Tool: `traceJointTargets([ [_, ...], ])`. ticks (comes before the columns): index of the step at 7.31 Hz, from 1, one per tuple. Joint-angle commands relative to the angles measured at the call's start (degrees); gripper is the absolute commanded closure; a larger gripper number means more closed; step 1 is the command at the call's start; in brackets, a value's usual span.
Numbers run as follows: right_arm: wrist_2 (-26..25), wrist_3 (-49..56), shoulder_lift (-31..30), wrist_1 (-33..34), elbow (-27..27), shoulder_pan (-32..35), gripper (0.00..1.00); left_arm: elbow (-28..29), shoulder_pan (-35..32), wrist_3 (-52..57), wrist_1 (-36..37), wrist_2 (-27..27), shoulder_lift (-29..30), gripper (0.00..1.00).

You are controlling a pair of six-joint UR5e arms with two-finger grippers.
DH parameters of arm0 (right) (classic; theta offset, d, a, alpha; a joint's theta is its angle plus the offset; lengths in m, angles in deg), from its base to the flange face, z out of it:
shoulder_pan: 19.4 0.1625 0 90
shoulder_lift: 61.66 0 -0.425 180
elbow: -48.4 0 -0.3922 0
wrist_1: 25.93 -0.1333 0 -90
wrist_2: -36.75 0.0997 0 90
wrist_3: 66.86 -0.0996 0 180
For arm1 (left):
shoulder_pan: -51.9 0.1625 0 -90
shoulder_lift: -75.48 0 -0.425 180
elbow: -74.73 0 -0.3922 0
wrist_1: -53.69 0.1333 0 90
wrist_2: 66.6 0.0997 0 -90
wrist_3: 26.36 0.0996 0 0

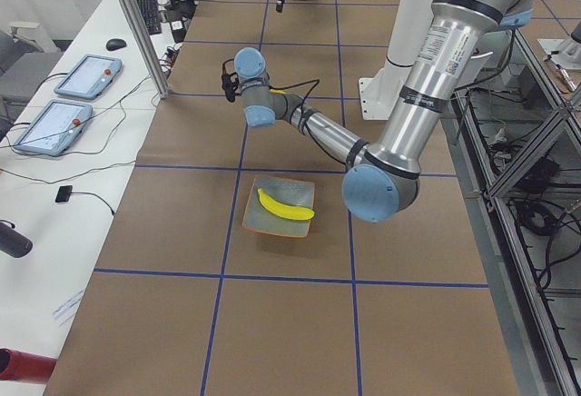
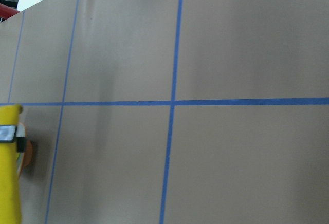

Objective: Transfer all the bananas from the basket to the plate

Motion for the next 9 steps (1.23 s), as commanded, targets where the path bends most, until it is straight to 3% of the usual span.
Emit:
traceJointTargets([
  [1,-0.39,3.07,-4.28,-0.82,0.66,2.68,0.00,-1.05,-5.67,18.02,0.25,-1.50,-11.82,1.00],
  [4,-2.31,3.36,-4.56,-0.90,2.59,3.04,0.00,6.39,-11.57,37.38,0.69,0.16,-16.60,1.00],
  [5,-2.67,3.36,-4.56,-0.82,2.86,3.13,0.00,8.60,-11.41,41.08,0.78,4.44,-16.69,1.00],
  [9,-2.76,5.20,-6.05,-0.91,2.86,3.92,0.00,9.94,-10.18,42.26,2.62,7.46,-16.86,1.00],
])
